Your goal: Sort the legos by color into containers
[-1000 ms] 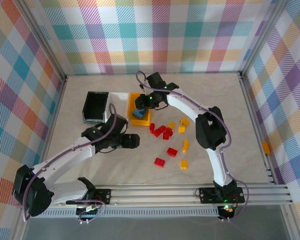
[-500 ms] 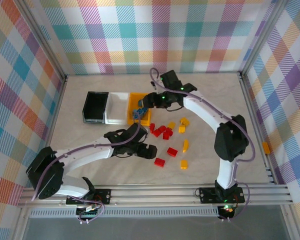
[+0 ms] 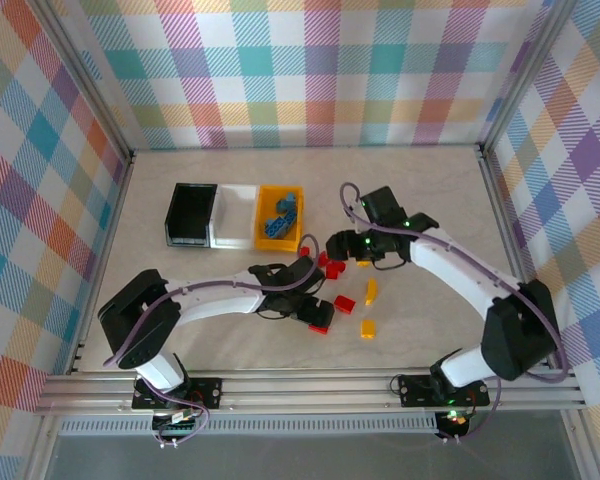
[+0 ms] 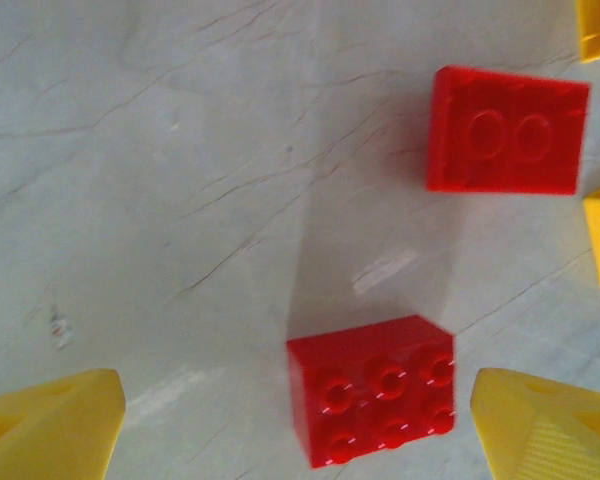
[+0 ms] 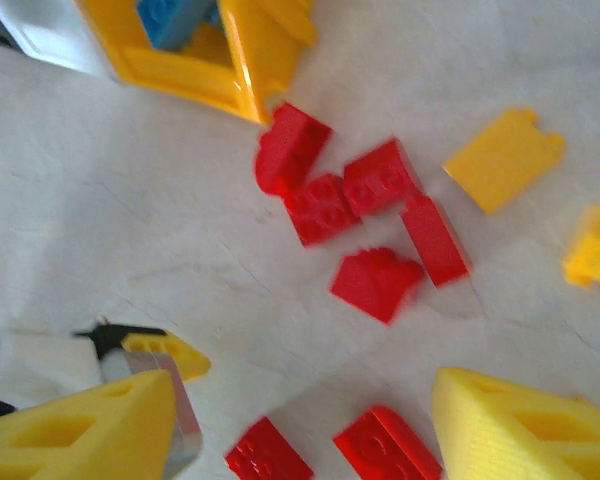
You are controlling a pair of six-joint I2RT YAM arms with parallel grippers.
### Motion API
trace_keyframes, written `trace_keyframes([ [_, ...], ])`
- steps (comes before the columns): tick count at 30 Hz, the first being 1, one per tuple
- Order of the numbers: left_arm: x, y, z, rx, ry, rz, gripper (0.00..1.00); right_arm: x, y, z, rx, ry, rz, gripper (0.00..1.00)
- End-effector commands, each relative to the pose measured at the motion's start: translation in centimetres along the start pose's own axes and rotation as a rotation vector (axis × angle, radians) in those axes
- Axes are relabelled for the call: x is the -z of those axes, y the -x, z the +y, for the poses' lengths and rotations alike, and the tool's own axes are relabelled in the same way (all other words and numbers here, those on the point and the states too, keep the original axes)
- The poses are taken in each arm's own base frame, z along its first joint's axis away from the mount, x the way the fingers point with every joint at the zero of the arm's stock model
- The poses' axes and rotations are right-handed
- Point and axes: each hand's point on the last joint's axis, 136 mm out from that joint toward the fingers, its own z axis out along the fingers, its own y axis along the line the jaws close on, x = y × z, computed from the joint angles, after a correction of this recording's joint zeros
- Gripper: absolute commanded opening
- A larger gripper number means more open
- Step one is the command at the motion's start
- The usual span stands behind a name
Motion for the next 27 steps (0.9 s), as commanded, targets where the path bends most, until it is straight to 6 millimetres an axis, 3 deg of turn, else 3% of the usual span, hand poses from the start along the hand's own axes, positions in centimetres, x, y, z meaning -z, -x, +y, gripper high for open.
trace_keyframes([
  [1, -0.5, 0.5, -2.4, -0.044, -0.035, 0.008, 0.90, 1.0, -2.6, -2.3, -0.036, -0.096, 0.009, 0.71],
  [4, -1.7, 0.1, -3.0, -0.058, -0.030, 0.035, 0.90, 1.4, -5.1, -4.4, -0.070, -0.178, 0.042, 0.74],
  [8, -2.8, -0.4, -3.3, -0.065, -0.013, 0.066, 0.90, 1.2, -7.1, -6.6, -0.086, -0.266, 0.083, 0.76],
  [21, -3.4, -2.1, -1.9, -0.045, 0.054, 0.114, 0.81, -2.3, -7.2, -9.5, -0.128, -0.292, 0.138, 0.72],
  [27, -2.9, -2.5, -1.1, -0.033, 0.088, 0.118, 0.84, -4.0, -7.4, -10.2, -0.134, -0.301, 0.170, 0.63],
])
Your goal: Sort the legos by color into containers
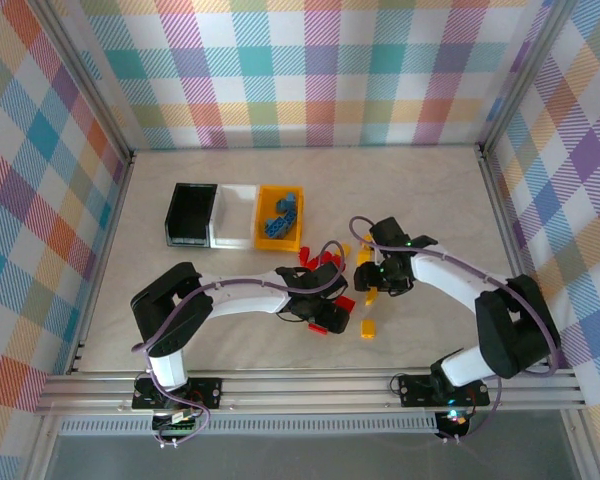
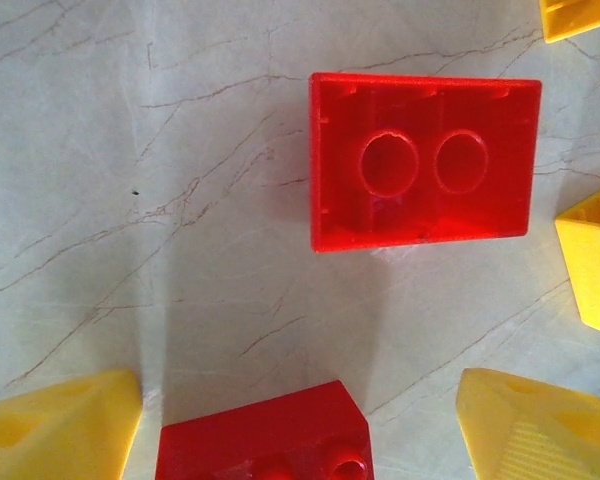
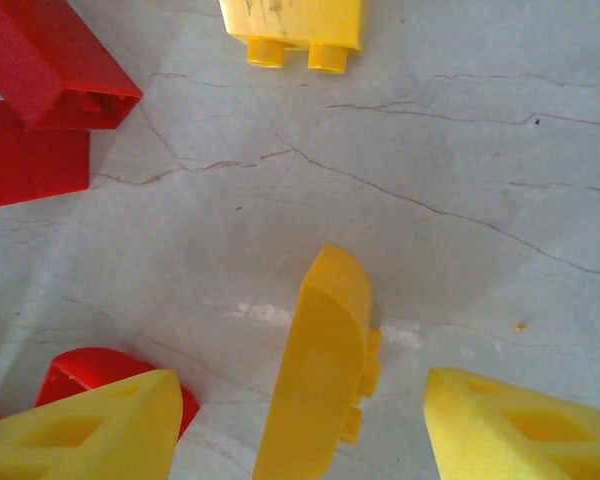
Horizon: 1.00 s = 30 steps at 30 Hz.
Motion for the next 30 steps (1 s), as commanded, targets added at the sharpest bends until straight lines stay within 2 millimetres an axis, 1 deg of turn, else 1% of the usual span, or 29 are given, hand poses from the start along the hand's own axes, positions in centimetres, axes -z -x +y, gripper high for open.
trace_keyframes([
  [1, -0.1, -2.2, 1.4, 0.019, 0.067, 0.061, 0.84, -1.2, 0.1, -0.2, 0.001, -0.004, 0.011, 0.62],
  [6, -0.4, -3.2, 1.6, 0.029, 0.074, 0.077, 0.84, -2.3, -0.2, -0.8, -0.002, -0.033, 0.034, 0.56],
  [11, -0.9, -3.7, 1.4, 0.038, 0.074, 0.088, 0.82, -3.2, -0.4, -1.3, -0.002, -0.056, 0.049, 0.45],
  [13, -0.9, -3.8, 1.5, 0.039, 0.080, 0.089, 0.82, -3.3, -0.4, -1.3, -0.003, -0.055, 0.048, 0.40],
  [16, -0.6, -3.9, 1.8, 0.042, 0.096, 0.089, 0.83, -2.8, -0.1, -1.0, -0.001, -0.047, 0.034, 0.32],
  [18, -0.2, -3.8, 2.0, 0.043, 0.105, 0.082, 0.87, -2.5, 0.1, -1.0, -0.001, -0.043, 0.024, 0.30],
  [21, 0.4, -3.9, 2.4, 0.045, 0.127, 0.076, 0.89, -1.8, 0.1, -0.9, 0.002, -0.042, 0.010, 0.29],
  [25, 1.5, -3.7, 2.9, 0.050, 0.147, 0.046, 0.92, 0.0, 0.6, -0.2, 0.011, -0.010, -0.033, 0.29],
  [27, 2.2, -3.3, 3.1, 0.054, 0.154, 0.020, 0.93, 1.6, 1.4, 1.0, 0.021, 0.043, -0.071, 0.28],
  [30, 3.7, -2.5, 3.5, 0.062, 0.168, -0.034, 0.94, 4.5, 3.1, 3.1, 0.039, 0.134, -0.151, 0.27],
])
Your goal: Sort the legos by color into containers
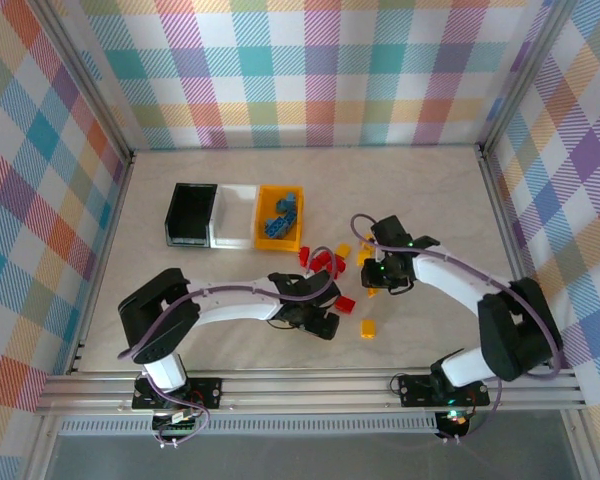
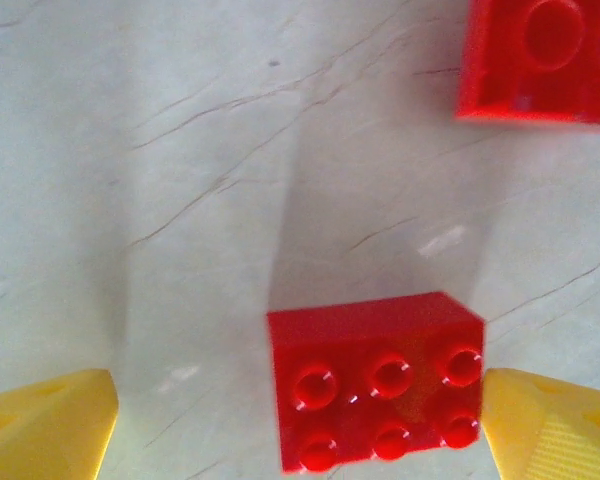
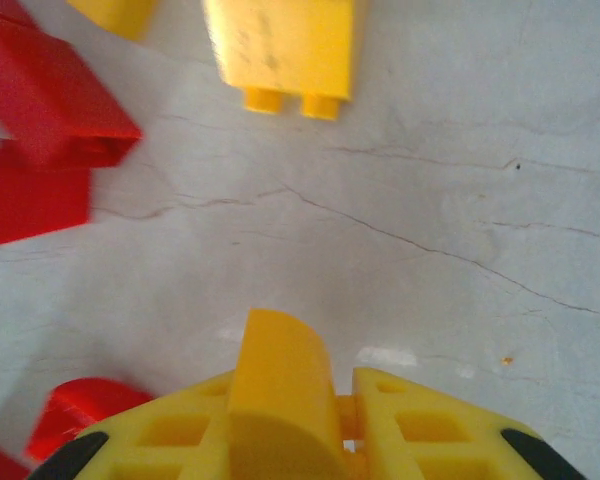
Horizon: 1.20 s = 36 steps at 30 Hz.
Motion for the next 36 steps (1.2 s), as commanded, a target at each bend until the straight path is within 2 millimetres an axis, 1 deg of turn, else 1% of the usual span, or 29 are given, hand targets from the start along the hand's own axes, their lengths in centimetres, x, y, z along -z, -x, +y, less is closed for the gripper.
trace_keyframes([
  [1, 2.5, 0.4, 1.5, 0.025, 0.049, -0.055, 0.94, 3.6, 2.7, 3.5, 0.035, 0.144, -0.096, 0.27],
  [2, 3.0, 0.6, 1.9, 0.036, 0.053, -0.070, 0.94, 4.5, 3.6, 4.6, 0.043, 0.193, -0.123, 0.26],
  [4, 4.4, 0.9, 3.1, 0.060, 0.060, -0.109, 0.95, 5.8, 5.5, 7.7, 0.076, 0.310, -0.161, 0.26],
  [7, 6.5, 1.0, 6.1, 0.136, 0.084, -0.169, 0.95, 6.8, 7.9, 12.7, 0.135, 0.449, -0.172, 0.25],
  [10, 8.9, 0.9, 10.0, 0.249, 0.099, -0.229, 0.95, 6.5, 10.0, 17.1, 0.198, 0.533, -0.171, 0.25],
  [11, 10.0, 1.0, 11.2, 0.288, 0.093, -0.256, 0.95, 6.3, 10.8, 18.6, 0.219, 0.553, -0.173, 0.25],
  [13, 11.5, 0.9, 13.3, 0.351, 0.088, -0.296, 0.96, 6.0, 11.9, 21.4, 0.256, 0.603, -0.164, 0.24],
  [16, 13.2, 0.5, 15.6, 0.415, 0.094, -0.340, 0.96, 5.8, 13.5, 25.6, 0.304, 0.680, -0.168, 0.24],
  [19, 13.8, 0.2, 16.7, 0.441, 0.109, -0.354, 0.96, 4.9, 14.5, 28.9, 0.348, 0.728, -0.163, 0.24],
  [23, 13.9, -0.3, 17.4, 0.465, 0.109, -0.367, 0.95, 2.8, 15.5, 32.1, 0.371, 0.780, -0.139, 0.24],
  [26, 14.1, -0.8, 17.9, 0.478, 0.111, -0.367, 0.96, 0.7, 16.6, 33.7, 0.362, 0.793, -0.120, 0.24],
  [28, 14.3, -1.1, 18.1, 0.485, 0.106, -0.366, 0.96, -1.1, 17.2, 34.2, 0.353, 0.785, -0.102, 0.24],
  [29, 14.3, -1.2, 18.2, 0.488, 0.103, -0.365, 0.96, -1.7, 17.5, 34.4, 0.350, 0.783, -0.102, 0.24],
  [30, 14.3, -1.3, 18.2, 0.487, 0.102, -0.360, 0.96, -2.4, 17.9, 34.5, 0.346, 0.774, -0.101, 0.26],
  [33, 14.1, -1.6, 18.1, 0.487, 0.092, -0.346, 0.96, -3.8, 18.9, 34.8, 0.342, 0.758, -0.111, 0.28],
  [34, 14.0, -1.7, 18.0, 0.486, 0.088, -0.341, 0.96, -4.0, 19.2, 35.0, 0.344, 0.758, -0.114, 0.31],
  [36, 13.9, -1.8, 17.9, 0.487, 0.081, -0.338, 0.96, -4.3, 19.6, 35.0, 0.339, 0.752, -0.120, 0.43],
])
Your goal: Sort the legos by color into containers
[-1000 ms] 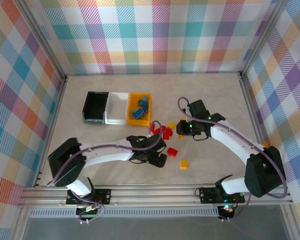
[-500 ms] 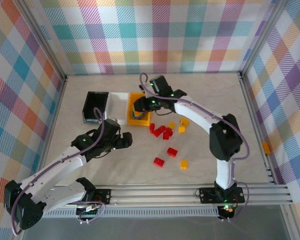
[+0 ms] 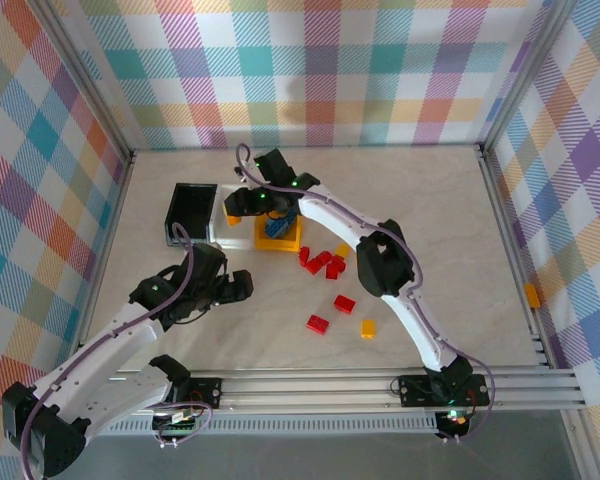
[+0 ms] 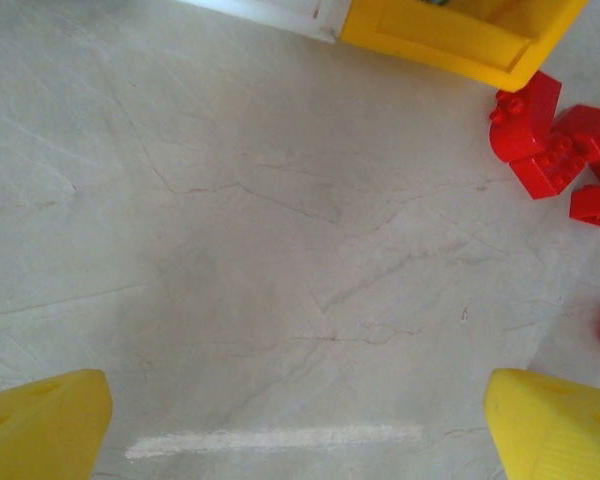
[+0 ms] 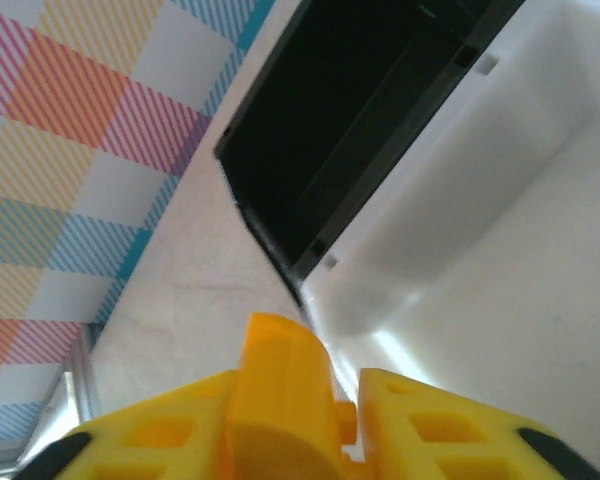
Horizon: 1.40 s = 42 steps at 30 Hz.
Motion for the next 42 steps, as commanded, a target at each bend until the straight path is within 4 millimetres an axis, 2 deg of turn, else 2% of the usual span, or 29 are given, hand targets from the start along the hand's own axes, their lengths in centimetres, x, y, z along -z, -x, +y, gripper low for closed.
trace_keyframes([
  [1, 0.0, -1.2, 0.7, -0.018, 0.003, 0.042, 0.96, 0.8, 1.5, 0.8, 0.008, 0.004, -0.024, 0.44],
  [3, 0.1, -1.2, 0.6, -0.018, -0.001, 0.043, 0.96, 1.1, 1.9, 1.1, 0.017, 0.007, -0.038, 0.50],
  [6, 0.2, -1.2, 0.2, -0.015, -0.022, 0.047, 0.96, 2.1, 2.4, 2.0, 0.035, 0.008, -0.048, 0.52],
  [9, 0.0, -1.5, -0.9, -0.022, -0.066, 0.083, 0.96, 3.9, 2.2, 3.0, 0.051, -0.011, -0.037, 0.53],
  [11, -0.4, -1.9, -1.7, -0.030, -0.095, 0.116, 0.95, 5.8, 1.5, 3.3, 0.052, -0.060, -0.039, 0.54],
  [14, -1.2, -3.1, -4.2, -0.115, -0.152, 0.168, 0.94, 10.9, -0.4, 2.7, 0.044, -0.192, -0.069, 0.62],
  [17, -2.5, -4.8, -7.0, -0.247, -0.158, 0.224, 0.94, 16.4, -4.7, -0.6, -0.054, -0.314, -0.077, 0.68],
  [19, -3.7, -6.0, -9.2, -0.311, -0.179, 0.253, 0.94, 20.0, -8.6, -3.7, -0.156, -0.403, -0.055, 0.69],
  [23, -5.6, -7.8, -13.1, -0.392, -0.232, 0.291, 0.94, 24.7, -17.2, -7.6, -0.268, -0.580, 0.057, 0.71],
  [25, -6.5, -9.0, -14.9, -0.442, -0.245, 0.316, 0.94, 26.0, -21.0, -8.3, -0.301, -0.632, 0.103, 0.71],
  [28, -7.9, -10.6, -17.1, -0.499, -0.250, 0.355, 0.94, 27.5, -25.6, -9.0, -0.354, -0.681, 0.148, 0.71],
  [30, -8.7, -11.3, -18.0, -0.518, -0.245, 0.372, 0.94, 28.1, -27.6, -9.1, -0.374, -0.693, 0.157, 0.71],
  [32, -9.6, -11.8, -18.4, -0.527, -0.232, 0.388, 0.94, 28.5, -29.0, -9.2, -0.387, -0.698, 0.164, 0.70],
  [36, -10.9, -12.6, -18.0, -0.537, -0.194, 0.415, 0.90, 28.4, -30.9, -9.2, -0.410, -0.681, 0.188, 0.68],
  [42, -11.5, -13.7, -18.2, -0.540, -0.191, 0.451, 0.84, 28.3, -32.1, -9.7, -0.420, -0.686, 0.195, 0.68],
])
